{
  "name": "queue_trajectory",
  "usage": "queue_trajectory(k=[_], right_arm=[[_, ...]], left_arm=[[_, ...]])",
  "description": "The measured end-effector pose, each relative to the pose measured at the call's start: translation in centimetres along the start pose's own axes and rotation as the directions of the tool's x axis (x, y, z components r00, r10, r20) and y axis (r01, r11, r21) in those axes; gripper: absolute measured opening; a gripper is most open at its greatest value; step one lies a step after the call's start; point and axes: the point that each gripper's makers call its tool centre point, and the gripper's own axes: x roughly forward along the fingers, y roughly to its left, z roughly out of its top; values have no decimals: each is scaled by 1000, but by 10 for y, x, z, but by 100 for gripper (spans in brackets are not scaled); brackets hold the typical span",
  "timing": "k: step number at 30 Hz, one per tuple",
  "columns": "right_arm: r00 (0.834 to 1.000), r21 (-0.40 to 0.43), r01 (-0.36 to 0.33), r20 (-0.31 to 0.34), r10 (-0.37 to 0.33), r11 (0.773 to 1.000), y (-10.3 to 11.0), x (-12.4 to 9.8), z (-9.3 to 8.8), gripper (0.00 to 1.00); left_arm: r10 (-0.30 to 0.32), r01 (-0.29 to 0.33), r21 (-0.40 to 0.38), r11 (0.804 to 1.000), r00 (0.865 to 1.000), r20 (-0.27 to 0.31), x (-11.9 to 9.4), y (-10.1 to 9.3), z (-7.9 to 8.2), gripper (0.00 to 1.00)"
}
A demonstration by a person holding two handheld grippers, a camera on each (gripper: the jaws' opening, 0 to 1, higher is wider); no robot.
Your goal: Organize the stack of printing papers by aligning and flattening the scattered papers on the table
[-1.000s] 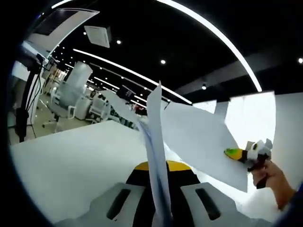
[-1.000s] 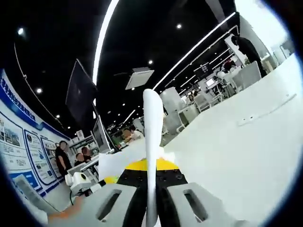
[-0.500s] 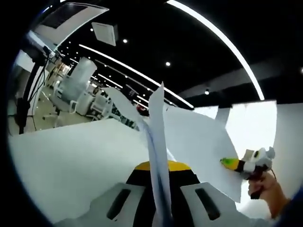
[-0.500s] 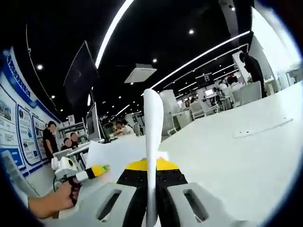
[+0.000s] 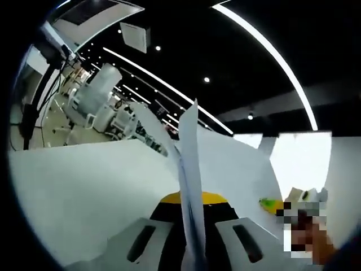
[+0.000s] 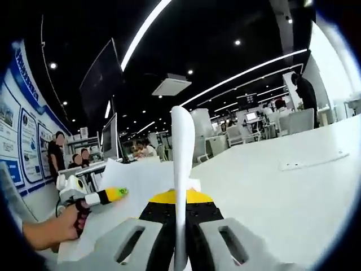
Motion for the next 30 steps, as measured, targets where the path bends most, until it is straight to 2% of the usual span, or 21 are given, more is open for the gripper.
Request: queue_trajectory(k=[6, 12, 19, 30], right_arm=[[1000, 2, 1, -7, -1, 1000, 2, -2, -3, 0], [1000, 11, -21, -23, 21, 1000, 14, -2, -10, 0], [997, 44, -67, -23, 68, 997, 32, -5, -15, 0], [997, 52, -73, -22, 74, 996, 36, -6, -19, 0]], left_arm=[[7, -7, -40, 999, 1000, -5, 1, 2, -1, 12], [16, -16, -72, 997, 1000, -5, 1, 4, -1, 16], [18, -18, -79, 997, 1000, -5, 2, 5, -1, 16], [25, -25, -86, 996, 1000, -5, 1, 6, -1, 16]])
